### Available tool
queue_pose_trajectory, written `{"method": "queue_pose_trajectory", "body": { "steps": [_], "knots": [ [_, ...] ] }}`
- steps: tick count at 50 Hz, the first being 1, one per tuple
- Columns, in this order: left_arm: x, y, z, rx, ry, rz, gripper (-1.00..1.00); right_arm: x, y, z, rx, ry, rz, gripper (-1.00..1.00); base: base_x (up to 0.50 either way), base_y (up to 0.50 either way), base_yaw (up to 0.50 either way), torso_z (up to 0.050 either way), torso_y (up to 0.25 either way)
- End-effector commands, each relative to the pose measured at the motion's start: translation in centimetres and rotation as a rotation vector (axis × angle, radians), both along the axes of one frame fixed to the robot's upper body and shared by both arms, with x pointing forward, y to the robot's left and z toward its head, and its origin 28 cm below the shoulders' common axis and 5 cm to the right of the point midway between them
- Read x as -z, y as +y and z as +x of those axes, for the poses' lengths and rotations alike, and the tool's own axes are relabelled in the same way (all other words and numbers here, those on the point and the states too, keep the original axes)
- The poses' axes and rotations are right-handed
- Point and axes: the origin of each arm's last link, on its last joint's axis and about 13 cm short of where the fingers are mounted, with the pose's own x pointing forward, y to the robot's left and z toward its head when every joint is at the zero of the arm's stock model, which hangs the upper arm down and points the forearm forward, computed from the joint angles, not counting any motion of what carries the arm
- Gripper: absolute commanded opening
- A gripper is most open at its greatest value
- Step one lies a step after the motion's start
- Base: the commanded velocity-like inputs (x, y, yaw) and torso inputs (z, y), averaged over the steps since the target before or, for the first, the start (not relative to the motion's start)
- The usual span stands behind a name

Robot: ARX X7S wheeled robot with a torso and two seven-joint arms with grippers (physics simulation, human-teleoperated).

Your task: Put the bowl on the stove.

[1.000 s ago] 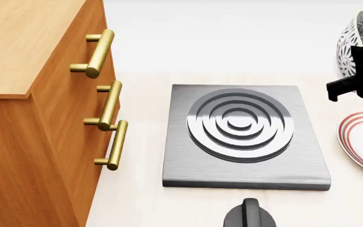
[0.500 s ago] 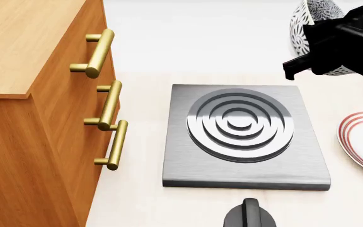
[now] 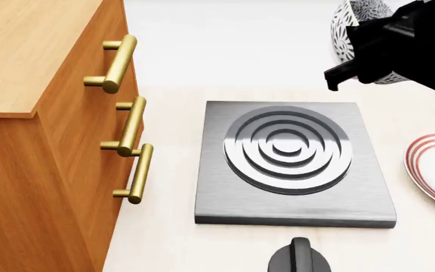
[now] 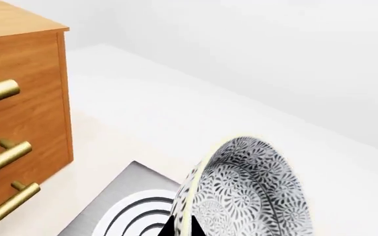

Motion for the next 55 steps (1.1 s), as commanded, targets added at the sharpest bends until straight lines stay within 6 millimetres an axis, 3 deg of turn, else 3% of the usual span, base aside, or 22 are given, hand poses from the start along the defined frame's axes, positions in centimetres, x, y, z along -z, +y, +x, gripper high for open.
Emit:
{"method": "queue_pose_trajectory", "body": {
  "steps": [1,22,45,55],
  "knots": [
    [-0.1,0.3,0.0,-0.027,-0.024,0.008,1.00,-0.8,1.9,4.0,-0.126,0.017,-0.050,-1.00,0.00,0.00,0.00,0.000,0.000],
    [-0.1,0.3,0.1,-0.033,-0.019,0.008,1.00,1.1,4.2,5.0,-0.216,0.077,-0.058,-1.00,0.00,0.00,0.00,0.000,0.000],
    [-0.1,0.2,0.1,-0.028,-0.010,0.012,1.00,3.6,5.6,5.2,-0.198,0.158,-0.023,-1.00,0.00,0.00,0.00,0.000,0.000],
    [0.2,0.2,0.3,-0.027,0.007,0.009,1.00,3.6,5.6,5.2,-0.198,0.158,-0.023,-1.00,0.00,0.00,0.00,0.000,0.001]
  ]
}}
